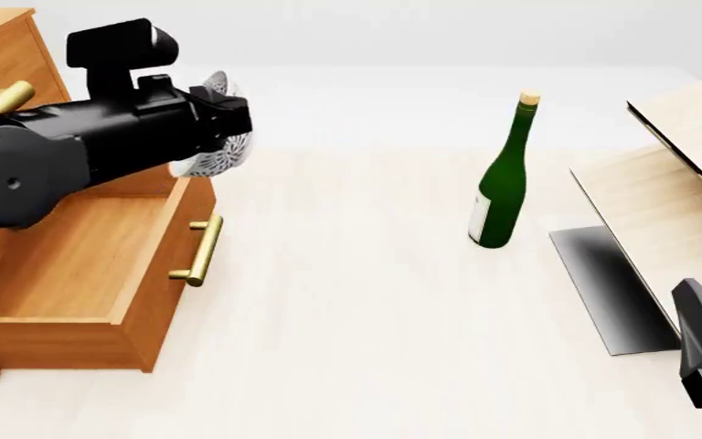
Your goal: Put the bowl in the bottom drawer of the cabinet.
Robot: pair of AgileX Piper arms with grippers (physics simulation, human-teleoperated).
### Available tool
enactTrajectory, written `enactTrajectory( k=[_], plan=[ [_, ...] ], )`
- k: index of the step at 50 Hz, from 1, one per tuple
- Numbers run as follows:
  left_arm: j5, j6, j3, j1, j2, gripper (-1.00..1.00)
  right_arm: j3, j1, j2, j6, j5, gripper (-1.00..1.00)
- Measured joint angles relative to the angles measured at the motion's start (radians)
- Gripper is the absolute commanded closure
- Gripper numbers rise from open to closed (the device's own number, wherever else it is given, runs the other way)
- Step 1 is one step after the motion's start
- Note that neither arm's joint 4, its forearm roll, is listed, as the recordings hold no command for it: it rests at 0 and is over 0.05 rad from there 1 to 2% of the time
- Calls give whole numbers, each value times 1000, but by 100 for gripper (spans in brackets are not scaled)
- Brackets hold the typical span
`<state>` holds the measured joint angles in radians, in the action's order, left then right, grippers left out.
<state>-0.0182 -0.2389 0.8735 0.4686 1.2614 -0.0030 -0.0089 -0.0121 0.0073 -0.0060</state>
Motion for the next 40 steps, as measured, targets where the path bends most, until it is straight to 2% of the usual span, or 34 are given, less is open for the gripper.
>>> enactTrajectory(
  k=[10, 40],
  plan=[
    [-20, -23, -42, -44, -1, 100, 0, 0, 0, 0, 0, -100],
    [5, -19, -62, -213, -17, 100, 0, 0, 0, 0, 0, -100]
  ],
)
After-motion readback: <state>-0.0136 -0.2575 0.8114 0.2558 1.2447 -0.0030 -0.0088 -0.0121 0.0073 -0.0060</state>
